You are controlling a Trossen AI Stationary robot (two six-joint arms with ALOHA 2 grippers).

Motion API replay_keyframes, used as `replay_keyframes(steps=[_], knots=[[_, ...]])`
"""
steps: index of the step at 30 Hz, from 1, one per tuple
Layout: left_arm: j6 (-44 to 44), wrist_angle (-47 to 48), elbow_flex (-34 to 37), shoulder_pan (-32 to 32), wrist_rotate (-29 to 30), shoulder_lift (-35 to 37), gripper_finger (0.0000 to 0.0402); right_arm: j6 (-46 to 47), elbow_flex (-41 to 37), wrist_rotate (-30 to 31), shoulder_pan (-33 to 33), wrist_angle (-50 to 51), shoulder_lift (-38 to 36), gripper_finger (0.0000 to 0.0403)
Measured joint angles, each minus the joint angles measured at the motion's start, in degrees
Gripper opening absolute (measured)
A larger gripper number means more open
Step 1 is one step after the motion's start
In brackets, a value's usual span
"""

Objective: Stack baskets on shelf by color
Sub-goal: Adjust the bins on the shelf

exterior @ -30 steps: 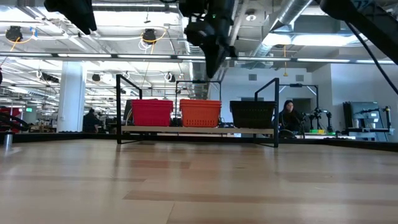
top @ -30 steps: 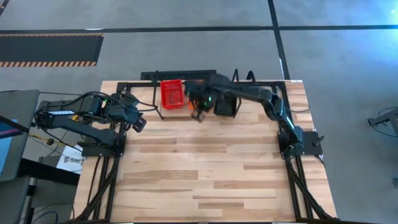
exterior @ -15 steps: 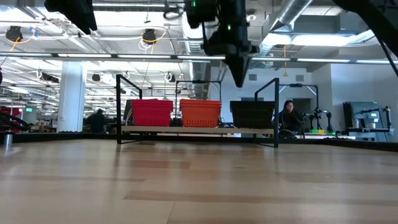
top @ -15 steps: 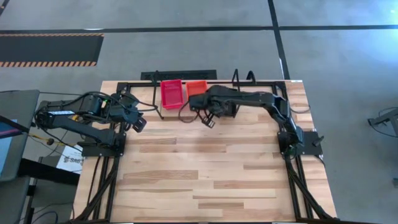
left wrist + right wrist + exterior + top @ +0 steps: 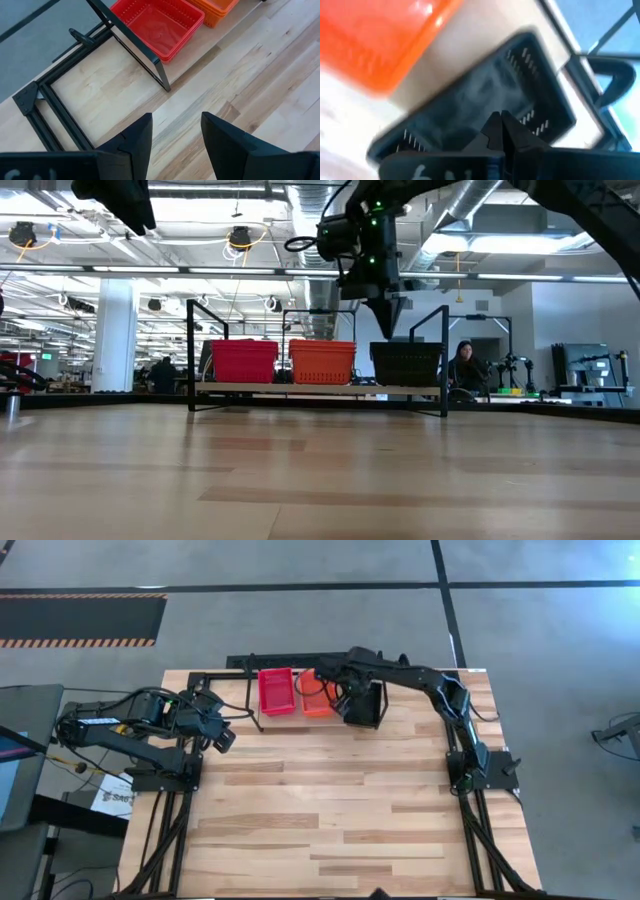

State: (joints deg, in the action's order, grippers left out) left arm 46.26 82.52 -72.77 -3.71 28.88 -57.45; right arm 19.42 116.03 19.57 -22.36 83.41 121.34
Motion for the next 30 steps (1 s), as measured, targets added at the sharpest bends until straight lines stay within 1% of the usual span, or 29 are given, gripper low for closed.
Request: replay_keyframes(steps=[4, 5, 7, 14, 18, 23, 27, 30], knots=[[0.0, 0.0, 0.0, 0.01, 0.01, 0.0, 0.0157, -0.45, 0.0, -0.26, -2.5, -6.0, 0.0, 0.0001], [0.0, 0.0, 0.0, 0.01, 0.0, 0.0, 0.0157, -0.48, 0.0, -1.19, -3.14, -6.96, 0.0, 0.0001], [0.0, 0.0, 0.0, 0.01, 0.01, 0.0, 0.0157, -0.45, 0.0, -2.89, -4.21, -7.93, 0.0, 0.0], [0.04, 0.02, 0.0, -0.01, -0.01, 0.0, 0.0157, -0.39, -0.32, -3.16, -5.13, -8.46, 0.0, 0.0], [0.05, 0.01, 0.0, 0.01, -0.01, 0.0, 0.0157, 2.04, -5.21, -3.36, -4.18, -10.25, 0.0, 0.0], [0.07, 0.0, 0.0, -0.01, -0.01, 0.0, 0.0157, 2.6, -10.99, -3.89, -3.01, -13.9, 0.09, 0.0], [0.05, 0.0, 0.0, 0.01, 0.01, 0.0, 0.0157, 2.53, -12.45, -4.93, -3.14, -16.36, 0.09, 0.0], [0.07, 0.0, 0.0, 0.0, -0.01, 0.0, 0.0157, 0.32, -12.5, -5.85, -3.76, -19.58, 0.07, 0.0]])
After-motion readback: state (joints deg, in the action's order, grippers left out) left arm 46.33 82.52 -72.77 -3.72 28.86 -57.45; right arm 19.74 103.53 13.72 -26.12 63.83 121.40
